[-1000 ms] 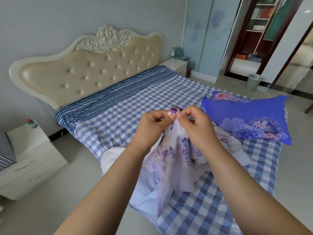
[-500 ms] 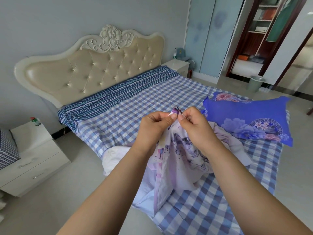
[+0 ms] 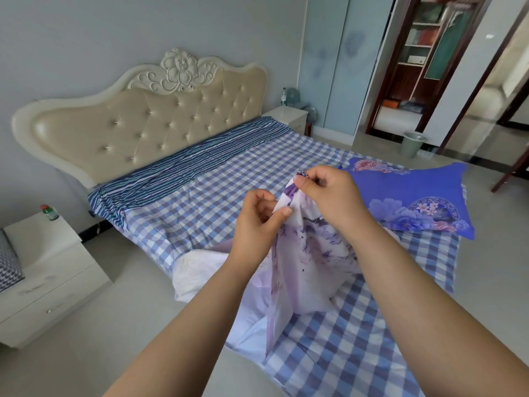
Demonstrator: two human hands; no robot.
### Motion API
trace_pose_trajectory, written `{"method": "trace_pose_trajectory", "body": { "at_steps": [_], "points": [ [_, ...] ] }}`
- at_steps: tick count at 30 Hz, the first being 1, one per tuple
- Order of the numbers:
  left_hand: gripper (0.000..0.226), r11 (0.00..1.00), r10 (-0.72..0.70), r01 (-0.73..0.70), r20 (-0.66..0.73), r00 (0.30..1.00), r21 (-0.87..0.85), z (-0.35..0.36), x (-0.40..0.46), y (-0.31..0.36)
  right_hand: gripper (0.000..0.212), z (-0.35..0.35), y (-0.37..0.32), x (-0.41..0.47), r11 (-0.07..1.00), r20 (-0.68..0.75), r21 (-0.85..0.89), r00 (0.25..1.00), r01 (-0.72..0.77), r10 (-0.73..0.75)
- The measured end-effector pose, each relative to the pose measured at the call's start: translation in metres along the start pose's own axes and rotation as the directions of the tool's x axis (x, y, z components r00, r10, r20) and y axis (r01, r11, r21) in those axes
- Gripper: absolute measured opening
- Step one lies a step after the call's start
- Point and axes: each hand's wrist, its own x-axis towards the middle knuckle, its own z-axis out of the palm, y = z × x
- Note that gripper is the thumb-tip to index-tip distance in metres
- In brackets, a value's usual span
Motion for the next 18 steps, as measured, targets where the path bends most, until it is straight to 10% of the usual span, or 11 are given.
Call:
{"method": "trace_pose_trajectory", "body": {
  "at_steps": [11, 18],
  "points": [
    [0.018, 0.786, -0.238, 0.211, -0.03, 0.971, 0.582, -0.082, -0.059, -0.08, 0.025, 0.038, -0.092, -0.052, 0.982, -0.116, 0.114, 0.983, 0.153, -0.14],
    [0.022, 0.864, -0.139, 0.368, -0.539, 0.83, 0.343, -0.179, -0.068, -0.054, 0.024, 0.056, -0.113, -0.074, 0.987, -0.152, 0.086, 0.981, 0.137, -0.123]
  ]
}}
